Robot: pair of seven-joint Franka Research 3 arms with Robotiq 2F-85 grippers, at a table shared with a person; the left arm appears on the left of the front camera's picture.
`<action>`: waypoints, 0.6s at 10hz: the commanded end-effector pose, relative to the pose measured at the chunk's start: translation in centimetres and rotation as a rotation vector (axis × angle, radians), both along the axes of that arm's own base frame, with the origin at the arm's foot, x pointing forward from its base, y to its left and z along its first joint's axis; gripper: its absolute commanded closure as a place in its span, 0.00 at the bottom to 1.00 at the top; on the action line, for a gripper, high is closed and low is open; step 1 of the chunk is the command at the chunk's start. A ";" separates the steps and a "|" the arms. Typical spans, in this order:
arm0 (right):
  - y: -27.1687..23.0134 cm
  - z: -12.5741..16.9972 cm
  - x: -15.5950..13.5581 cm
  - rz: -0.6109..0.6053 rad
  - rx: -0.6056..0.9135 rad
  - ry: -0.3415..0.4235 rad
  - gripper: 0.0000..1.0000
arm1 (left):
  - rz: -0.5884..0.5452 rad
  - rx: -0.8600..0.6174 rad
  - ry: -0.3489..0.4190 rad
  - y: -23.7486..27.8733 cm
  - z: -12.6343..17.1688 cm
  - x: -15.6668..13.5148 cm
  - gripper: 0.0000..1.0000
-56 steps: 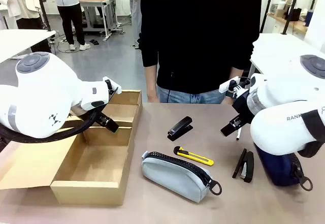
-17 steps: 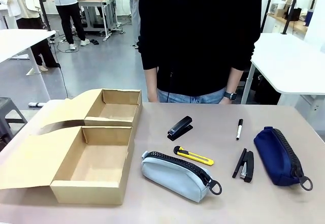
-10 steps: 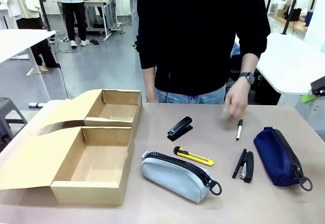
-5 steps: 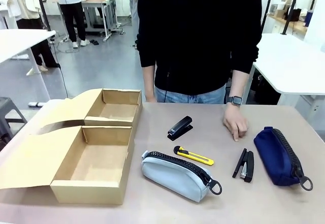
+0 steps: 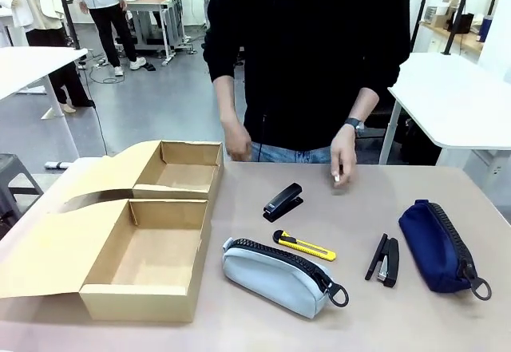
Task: Place items inside the box.
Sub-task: Pick up a Pencil pouch or Stapler and place it inside the Mailer Box closest to the robot.
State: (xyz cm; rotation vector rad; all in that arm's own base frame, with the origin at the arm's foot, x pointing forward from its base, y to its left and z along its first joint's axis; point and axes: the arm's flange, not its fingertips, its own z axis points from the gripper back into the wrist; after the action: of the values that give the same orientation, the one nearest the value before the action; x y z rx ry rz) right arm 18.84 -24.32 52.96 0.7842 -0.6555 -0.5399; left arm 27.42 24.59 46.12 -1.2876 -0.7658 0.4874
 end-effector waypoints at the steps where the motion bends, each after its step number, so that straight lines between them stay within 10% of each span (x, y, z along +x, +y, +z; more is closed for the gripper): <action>1: 1.3 -0.4 0.6 0.035 -0.054 0.026 0.00 | 0.001 -0.002 -0.038 0.0 -0.1 0.1 0.00; 6: 19.0 -8.6 10.8 0.424 -0.435 0.371 0.00 | 0.001 -0.002 -0.038 0.0 -0.1 0.1 0.00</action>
State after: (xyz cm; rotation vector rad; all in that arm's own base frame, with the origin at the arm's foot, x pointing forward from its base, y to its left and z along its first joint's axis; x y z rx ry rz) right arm 31.22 -8.92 49.97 0.4677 -0.2842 -0.1727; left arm 27.50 24.58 46.03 -1.2872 -0.7630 0.4869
